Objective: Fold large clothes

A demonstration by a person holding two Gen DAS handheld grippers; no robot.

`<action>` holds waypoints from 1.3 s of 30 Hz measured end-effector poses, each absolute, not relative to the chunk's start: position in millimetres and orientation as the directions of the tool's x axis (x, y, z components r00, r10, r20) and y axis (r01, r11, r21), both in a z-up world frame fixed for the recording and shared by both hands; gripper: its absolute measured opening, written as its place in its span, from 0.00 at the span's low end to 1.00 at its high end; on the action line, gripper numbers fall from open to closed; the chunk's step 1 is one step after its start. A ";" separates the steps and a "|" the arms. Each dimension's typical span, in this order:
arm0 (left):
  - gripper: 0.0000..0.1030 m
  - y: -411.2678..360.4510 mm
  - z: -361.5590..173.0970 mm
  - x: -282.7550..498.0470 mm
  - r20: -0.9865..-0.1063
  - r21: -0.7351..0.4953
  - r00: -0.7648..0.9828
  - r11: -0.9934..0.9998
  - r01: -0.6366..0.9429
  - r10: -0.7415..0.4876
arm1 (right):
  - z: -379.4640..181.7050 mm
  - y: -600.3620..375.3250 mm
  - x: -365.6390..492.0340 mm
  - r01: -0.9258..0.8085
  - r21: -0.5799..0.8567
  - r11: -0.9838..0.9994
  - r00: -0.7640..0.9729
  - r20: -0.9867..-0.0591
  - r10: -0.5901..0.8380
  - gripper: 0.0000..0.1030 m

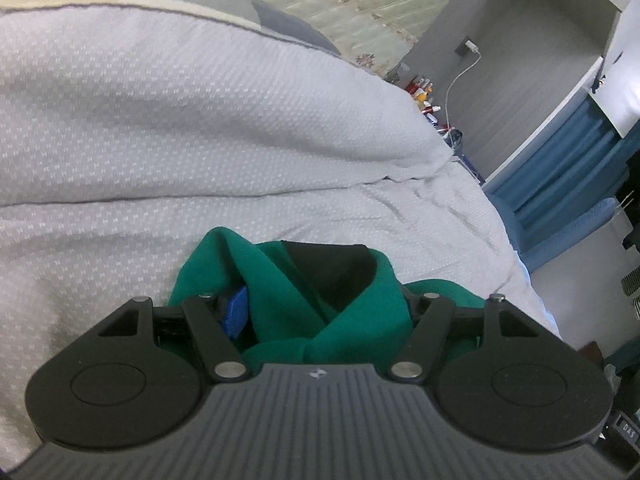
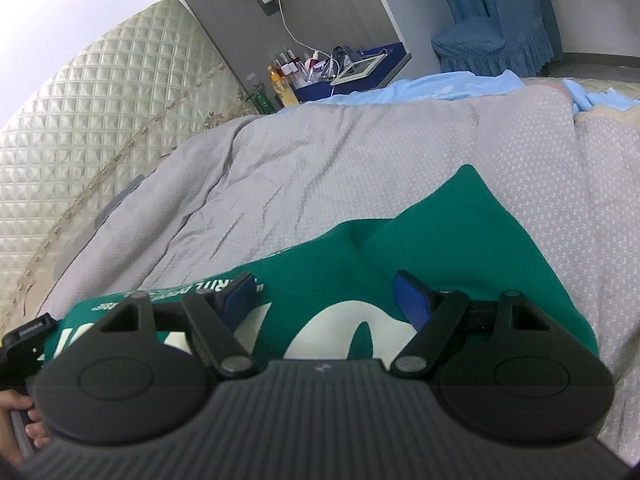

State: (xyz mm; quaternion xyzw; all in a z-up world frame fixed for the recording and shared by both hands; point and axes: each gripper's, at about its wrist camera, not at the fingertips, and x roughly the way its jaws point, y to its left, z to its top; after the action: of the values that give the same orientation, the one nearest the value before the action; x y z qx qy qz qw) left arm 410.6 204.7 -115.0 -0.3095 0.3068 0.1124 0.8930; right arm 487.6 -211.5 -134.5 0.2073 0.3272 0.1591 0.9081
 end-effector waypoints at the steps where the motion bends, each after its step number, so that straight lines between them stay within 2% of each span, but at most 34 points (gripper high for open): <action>1: 0.70 201.9 -111.4 408.3 -0.613 -0.474 0.790 0.793 -0.383 0.015 | -133.8 -212.1 486.3 -0.152 0.481 0.864 0.735 -0.529 0.424 0.75; 5: 0.70 190.2 -88.0 390.3 -0.565 -0.437 0.825 0.837 -0.330 0.030 | -125.0 -209.9 476.0 -0.116 0.459 0.881 0.757 -0.533 0.377 0.75; 14: 0.70 174.7 -58.4 322.6 -0.459 -0.446 0.888 0.868 -0.218 -0.013 | -86.1 -199.3 431.1 -0.183 0.385 0.905 0.815 -0.454 0.359 0.76; 19: 0.70 144.6 -49.8 308.1 -0.436 -0.359 0.899 0.924 -0.132 -0.041 | -77.5 -185.8 406.2 -0.246 0.367 0.897 0.809 -0.432 0.399 0.76; 23: 0.70 126.1 -54.8 310.9 -0.438 -0.346 0.892 0.936 -0.056 -0.109 | -77.2 -168.0 392.8 -0.292 0.309 0.905 0.806 -0.429 0.407 0.76; 28: 0.70 110.5 -74.0 318.3 -0.495 -0.250 0.864 0.968 -0.036 -0.096 | -80.3 -153.8 391.4 -0.349 0.289 0.892 0.793 -0.417 0.445 0.75; 31: 0.70 108.9 -79.3 322.7 -0.497 -0.226 0.865 0.973 -0.047 -0.074 | -83.6 -146.2 399.4 -0.346 0.259 0.902 0.801 -0.419 0.427 0.75; 39: 0.73 116.5 -91.8 351.4 -0.528 -0.266 0.846 0.961 -0.082 -0.074 | -106.9 -136.2 426.4 -0.353 0.233 0.906 0.768 -0.481 0.423 0.75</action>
State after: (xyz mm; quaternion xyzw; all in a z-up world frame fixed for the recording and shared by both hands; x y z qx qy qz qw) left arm 351.4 116.5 -91.8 -0.1403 0.2774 0.0020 0.9504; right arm 426.4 -136.2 -106.9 0.0647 0.2704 0.2068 0.9381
